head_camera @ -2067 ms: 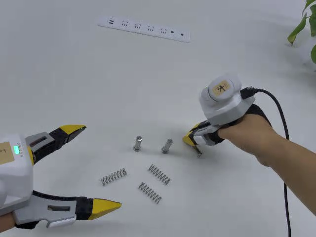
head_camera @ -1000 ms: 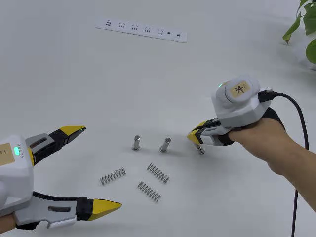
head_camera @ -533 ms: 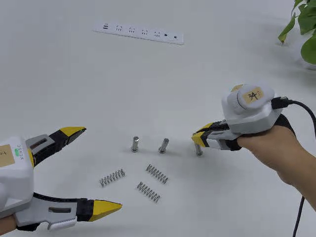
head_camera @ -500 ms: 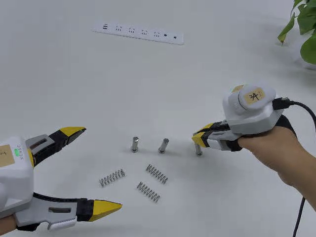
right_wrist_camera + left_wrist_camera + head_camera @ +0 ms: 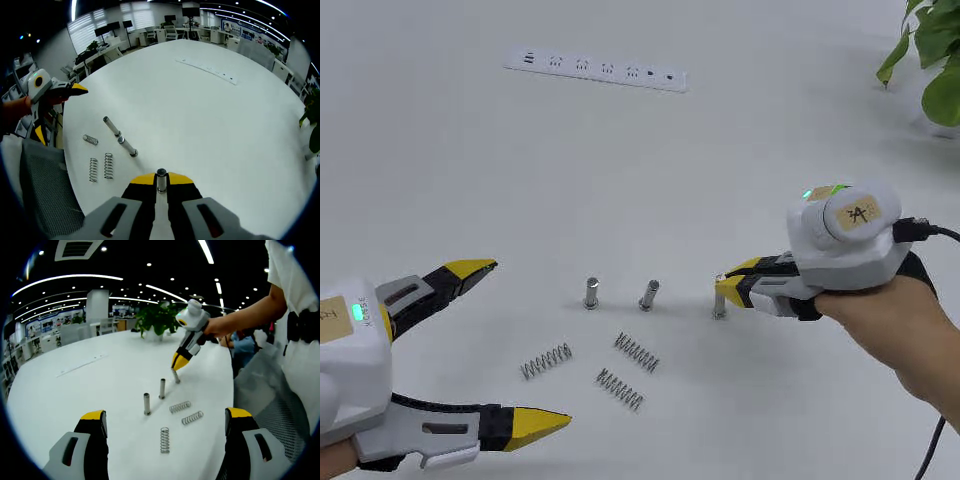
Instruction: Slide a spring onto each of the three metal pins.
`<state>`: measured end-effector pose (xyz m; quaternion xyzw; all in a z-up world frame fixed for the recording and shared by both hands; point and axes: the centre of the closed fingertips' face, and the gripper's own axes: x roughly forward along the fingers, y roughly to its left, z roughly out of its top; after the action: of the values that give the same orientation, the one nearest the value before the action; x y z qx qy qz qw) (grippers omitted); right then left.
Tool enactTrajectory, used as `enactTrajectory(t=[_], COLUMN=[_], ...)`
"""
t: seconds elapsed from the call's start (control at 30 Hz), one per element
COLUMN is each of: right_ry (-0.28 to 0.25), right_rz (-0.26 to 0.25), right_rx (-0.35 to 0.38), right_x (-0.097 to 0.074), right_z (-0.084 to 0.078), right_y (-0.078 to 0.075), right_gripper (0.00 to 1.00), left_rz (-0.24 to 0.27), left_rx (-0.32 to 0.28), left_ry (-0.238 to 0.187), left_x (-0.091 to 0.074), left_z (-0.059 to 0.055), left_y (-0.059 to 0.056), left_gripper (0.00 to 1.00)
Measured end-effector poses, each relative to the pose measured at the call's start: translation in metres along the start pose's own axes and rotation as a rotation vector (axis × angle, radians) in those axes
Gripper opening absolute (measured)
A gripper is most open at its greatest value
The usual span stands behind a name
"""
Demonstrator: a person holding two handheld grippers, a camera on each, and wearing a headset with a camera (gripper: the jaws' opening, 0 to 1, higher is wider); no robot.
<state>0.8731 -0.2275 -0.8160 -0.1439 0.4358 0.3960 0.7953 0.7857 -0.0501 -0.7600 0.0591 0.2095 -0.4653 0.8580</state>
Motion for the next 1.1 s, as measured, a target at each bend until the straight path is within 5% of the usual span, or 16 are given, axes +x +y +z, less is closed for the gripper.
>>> enactTrajectory(t=[1.1], right_ry=[-0.062], right_rz=[-0.039], right_rx=[0.011], right_x=[-0.015], right_z=[-0.017], right_y=[0.004], right_gripper=[0.08], left_rz=[-0.009], left_rx=[0.005], left_ry=[0.002], left_x=[0.003], left_z=[0.004], left_y=[-0.004], left_gripper=[1.0])
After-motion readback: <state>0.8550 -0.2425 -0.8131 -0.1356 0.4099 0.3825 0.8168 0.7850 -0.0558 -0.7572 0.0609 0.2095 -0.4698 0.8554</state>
